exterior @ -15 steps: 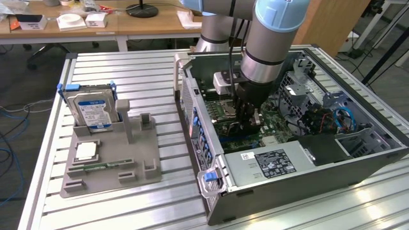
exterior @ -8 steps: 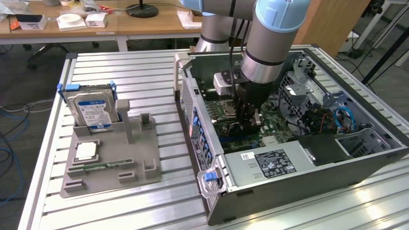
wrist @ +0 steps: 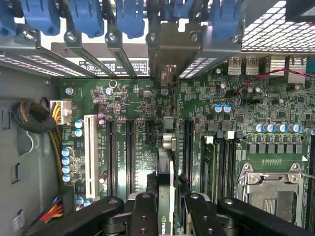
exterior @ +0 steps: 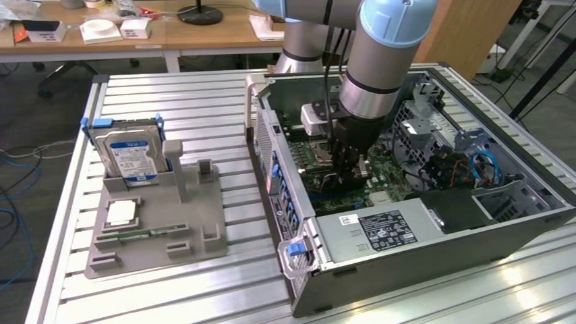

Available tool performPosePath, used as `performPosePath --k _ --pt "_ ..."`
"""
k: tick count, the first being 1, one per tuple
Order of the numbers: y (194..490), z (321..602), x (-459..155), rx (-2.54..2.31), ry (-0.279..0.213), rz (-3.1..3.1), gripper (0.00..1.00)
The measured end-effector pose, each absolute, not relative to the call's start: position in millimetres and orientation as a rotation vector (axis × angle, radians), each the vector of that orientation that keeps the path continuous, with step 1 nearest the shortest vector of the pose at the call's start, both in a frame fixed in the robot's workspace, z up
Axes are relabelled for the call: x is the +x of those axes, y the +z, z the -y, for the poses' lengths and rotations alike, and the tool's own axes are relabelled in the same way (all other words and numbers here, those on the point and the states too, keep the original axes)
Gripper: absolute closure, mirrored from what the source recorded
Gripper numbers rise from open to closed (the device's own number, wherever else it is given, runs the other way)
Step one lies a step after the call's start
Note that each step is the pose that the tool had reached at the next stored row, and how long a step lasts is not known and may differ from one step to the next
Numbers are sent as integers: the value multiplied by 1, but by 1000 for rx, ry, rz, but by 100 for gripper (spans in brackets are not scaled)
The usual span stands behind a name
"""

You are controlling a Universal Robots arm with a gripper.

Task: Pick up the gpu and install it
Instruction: 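Insert the gpu into the slot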

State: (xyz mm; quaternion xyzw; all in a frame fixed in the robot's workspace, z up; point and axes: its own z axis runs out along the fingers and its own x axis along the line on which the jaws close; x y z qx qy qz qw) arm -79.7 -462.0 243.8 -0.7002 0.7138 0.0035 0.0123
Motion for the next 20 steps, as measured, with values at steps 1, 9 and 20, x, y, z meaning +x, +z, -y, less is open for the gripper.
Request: performPosePath --k 1,9,20 --pt "244 462 -80 -2183 11 -2225 74" --pt "239 462 -80 -2181 7 -2223 74" --pt "239 462 -83 -2181 6 -2223 74"
